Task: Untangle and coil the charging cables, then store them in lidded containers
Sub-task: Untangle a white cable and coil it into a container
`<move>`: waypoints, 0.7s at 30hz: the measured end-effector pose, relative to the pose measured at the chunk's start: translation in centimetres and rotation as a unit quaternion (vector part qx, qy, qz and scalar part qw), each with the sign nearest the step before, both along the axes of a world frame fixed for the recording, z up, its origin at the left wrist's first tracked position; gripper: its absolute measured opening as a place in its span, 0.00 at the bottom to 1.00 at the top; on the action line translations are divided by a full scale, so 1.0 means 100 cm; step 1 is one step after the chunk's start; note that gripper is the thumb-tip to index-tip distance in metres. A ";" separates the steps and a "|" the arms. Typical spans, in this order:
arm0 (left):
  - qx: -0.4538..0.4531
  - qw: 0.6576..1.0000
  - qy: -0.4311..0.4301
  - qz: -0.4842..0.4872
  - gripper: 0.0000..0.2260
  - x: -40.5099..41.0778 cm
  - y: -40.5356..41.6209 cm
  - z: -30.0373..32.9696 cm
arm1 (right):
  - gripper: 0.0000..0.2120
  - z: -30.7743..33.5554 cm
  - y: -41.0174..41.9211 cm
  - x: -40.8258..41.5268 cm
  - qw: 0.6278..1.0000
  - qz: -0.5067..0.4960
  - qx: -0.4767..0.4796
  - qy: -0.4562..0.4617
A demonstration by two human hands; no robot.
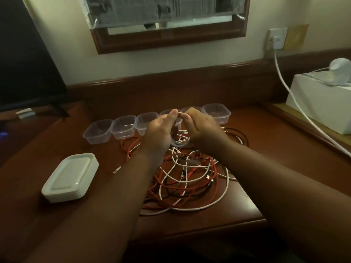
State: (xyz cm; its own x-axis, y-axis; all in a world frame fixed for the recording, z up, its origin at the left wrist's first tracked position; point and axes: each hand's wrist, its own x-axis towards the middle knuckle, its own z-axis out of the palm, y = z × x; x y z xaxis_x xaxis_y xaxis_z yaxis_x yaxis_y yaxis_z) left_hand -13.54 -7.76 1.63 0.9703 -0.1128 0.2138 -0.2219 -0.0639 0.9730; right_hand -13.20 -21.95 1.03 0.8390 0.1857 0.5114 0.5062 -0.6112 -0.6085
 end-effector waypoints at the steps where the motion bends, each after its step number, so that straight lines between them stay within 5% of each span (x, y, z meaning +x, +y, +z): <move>1: -0.033 0.999 0.026 -0.004 0.19 0.007 -0.002 -0.004 | 0.09 -0.005 0.000 0.008 1.000 0.000 0.010 0.014; 4: -0.093 0.993 0.070 -0.018 0.26 0.030 -0.003 -0.019 | 0.11 -0.018 0.003 0.028 0.998 0.003 0.036 0.054; 8: -0.211 0.975 0.072 0.012 0.11 0.060 0.000 -0.036 | 0.13 -0.028 0.002 0.053 0.994 0.007 0.087 0.058; 13: -0.331 0.938 0.103 -0.013 0.07 0.085 -0.012 -0.050 | 0.17 -0.044 0.003 0.085 0.976 0.005 0.207 0.074; 21: -0.170 0.981 0.068 0.059 0.11 0.102 -0.015 -0.078 | 0.17 -0.071 -0.011 0.118 0.991 -0.052 0.110 0.055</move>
